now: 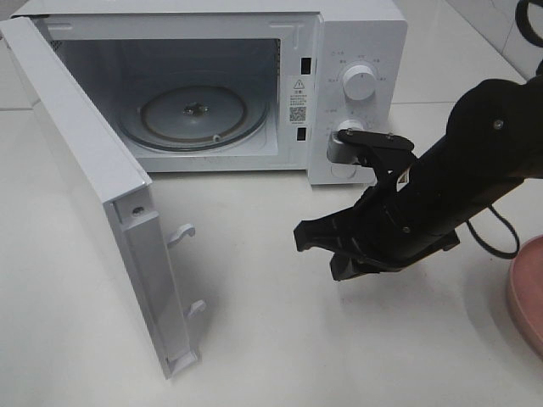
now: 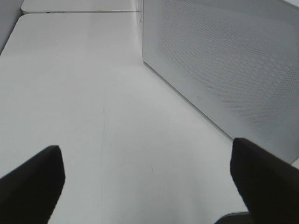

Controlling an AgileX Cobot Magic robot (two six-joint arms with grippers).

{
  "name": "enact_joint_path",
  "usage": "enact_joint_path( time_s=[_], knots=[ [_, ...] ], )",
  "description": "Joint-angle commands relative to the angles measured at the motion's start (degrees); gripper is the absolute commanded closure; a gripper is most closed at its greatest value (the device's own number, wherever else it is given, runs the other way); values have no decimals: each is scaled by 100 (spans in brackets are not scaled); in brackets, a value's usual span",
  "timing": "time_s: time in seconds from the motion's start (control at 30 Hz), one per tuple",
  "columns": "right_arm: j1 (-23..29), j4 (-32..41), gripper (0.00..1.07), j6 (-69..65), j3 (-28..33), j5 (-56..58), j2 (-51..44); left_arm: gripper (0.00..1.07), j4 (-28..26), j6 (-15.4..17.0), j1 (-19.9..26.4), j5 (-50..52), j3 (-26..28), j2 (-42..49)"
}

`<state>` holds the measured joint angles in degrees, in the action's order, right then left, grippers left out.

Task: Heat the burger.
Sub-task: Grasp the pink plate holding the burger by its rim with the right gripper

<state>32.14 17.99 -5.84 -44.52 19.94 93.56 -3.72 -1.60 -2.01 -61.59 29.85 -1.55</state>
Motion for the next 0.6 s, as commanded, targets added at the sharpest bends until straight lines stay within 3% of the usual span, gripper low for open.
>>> enact_joint_path(
  time_s=[0.03,0.4,0.47,0.5,0.6],
  knots=[
    [-11,-590,99,97,-92,510,-172,18,-46,6,0,11,-11,23],
    [-57,-1455,91,126,-92,1891,-762,18,-46,6,0,11,-11,23],
    [-264,-1455,80,74,-52,1914,-894,18,-46,6,0,11,-11,23],
    [-435,-1547,67,80,-52,1960,-980,18,-46,6,0,11,-11,23],
    [-504,-1610,58,80,-52,1988,-1008,18,-46,6,0,11,-11,23]
  ],
)
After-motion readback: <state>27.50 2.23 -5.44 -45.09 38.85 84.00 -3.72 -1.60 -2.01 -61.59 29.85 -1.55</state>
